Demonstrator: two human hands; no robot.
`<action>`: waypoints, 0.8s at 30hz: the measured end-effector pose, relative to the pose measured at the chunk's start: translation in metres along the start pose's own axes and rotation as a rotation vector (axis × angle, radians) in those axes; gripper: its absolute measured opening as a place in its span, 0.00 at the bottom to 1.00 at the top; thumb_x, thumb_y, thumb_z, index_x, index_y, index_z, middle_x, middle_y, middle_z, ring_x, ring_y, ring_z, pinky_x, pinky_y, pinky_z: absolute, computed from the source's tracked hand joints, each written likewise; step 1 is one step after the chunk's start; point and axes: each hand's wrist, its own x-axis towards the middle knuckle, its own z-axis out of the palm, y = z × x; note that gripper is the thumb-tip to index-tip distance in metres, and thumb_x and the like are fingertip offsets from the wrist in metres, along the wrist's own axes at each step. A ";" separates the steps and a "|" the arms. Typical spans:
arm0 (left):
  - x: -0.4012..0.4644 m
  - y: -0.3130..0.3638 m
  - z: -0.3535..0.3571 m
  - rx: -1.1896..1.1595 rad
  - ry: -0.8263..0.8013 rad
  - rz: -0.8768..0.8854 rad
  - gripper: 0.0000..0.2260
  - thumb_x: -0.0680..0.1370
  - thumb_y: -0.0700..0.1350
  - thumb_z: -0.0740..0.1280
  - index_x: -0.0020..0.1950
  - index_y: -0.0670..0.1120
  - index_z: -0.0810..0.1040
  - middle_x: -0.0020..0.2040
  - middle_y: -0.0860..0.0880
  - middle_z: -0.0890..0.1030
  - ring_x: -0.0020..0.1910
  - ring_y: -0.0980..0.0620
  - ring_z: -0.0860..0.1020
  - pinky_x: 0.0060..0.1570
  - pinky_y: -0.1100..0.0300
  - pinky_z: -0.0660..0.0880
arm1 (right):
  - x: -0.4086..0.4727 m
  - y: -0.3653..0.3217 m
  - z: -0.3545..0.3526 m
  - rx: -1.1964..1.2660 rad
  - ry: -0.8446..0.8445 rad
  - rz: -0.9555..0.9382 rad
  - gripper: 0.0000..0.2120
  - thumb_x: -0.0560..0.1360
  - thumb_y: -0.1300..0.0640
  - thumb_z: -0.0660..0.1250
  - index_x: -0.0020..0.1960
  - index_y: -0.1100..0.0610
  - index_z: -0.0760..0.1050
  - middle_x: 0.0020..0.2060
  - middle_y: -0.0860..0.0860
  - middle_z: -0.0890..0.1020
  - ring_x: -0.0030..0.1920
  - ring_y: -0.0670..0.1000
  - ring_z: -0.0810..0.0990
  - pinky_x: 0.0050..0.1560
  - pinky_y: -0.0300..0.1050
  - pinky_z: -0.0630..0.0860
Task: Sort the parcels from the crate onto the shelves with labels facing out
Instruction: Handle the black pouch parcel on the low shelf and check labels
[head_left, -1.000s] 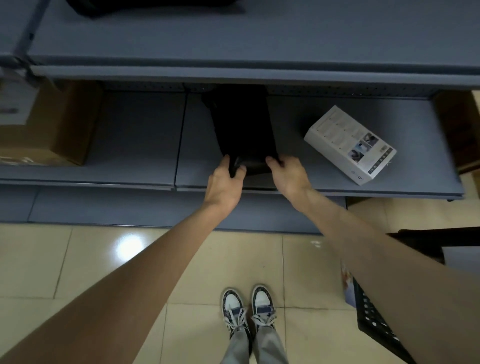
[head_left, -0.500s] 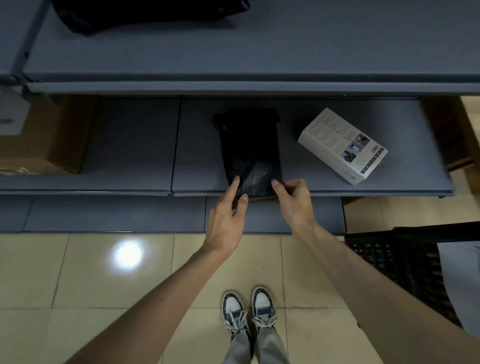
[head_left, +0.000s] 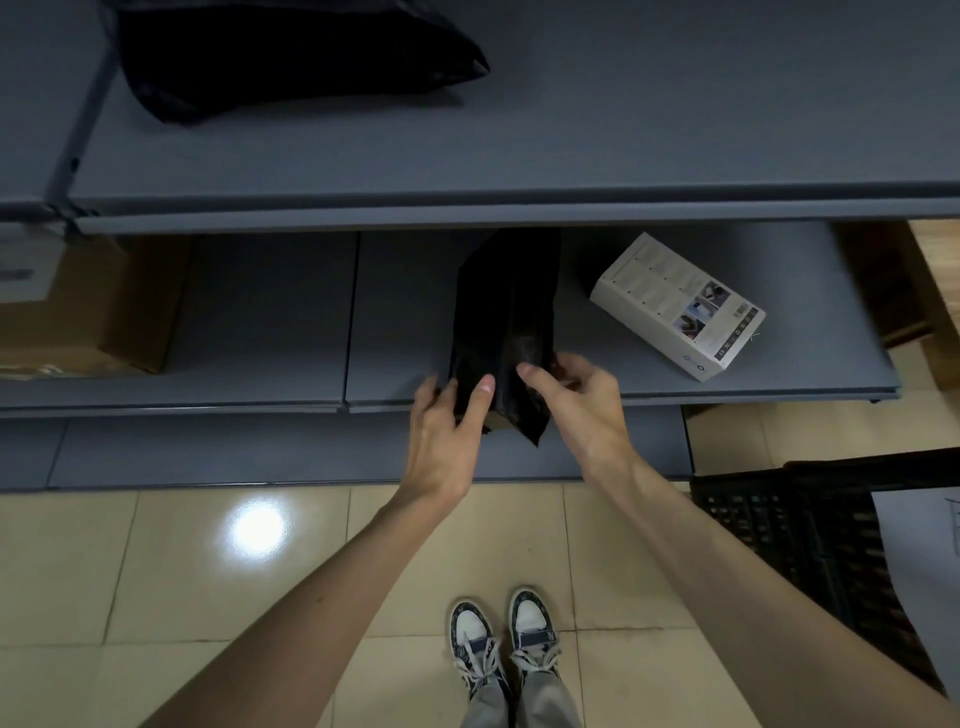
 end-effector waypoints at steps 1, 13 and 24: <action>0.001 0.002 -0.002 0.006 0.005 0.005 0.41 0.76 0.74 0.51 0.77 0.47 0.68 0.79 0.51 0.59 0.77 0.51 0.61 0.77 0.52 0.60 | -0.001 -0.001 0.004 -0.030 0.012 -0.031 0.22 0.74 0.51 0.73 0.66 0.58 0.75 0.51 0.49 0.82 0.50 0.45 0.80 0.49 0.31 0.74; 0.008 -0.007 -0.023 -0.075 -0.011 0.248 0.24 0.86 0.49 0.56 0.79 0.66 0.54 0.71 0.62 0.65 0.65 0.73 0.64 0.65 0.71 0.61 | -0.010 0.004 0.037 -0.090 -0.075 -0.161 0.17 0.78 0.56 0.68 0.67 0.49 0.74 0.41 0.43 0.79 0.44 0.41 0.79 0.43 0.25 0.72; 0.023 -0.006 -0.055 0.036 0.241 0.088 0.31 0.78 0.61 0.68 0.79 0.54 0.65 0.71 0.50 0.70 0.70 0.52 0.69 0.63 0.61 0.66 | 0.004 0.022 0.028 -0.112 -0.070 0.016 0.15 0.81 0.55 0.64 0.66 0.56 0.75 0.53 0.49 0.80 0.58 0.48 0.79 0.55 0.35 0.68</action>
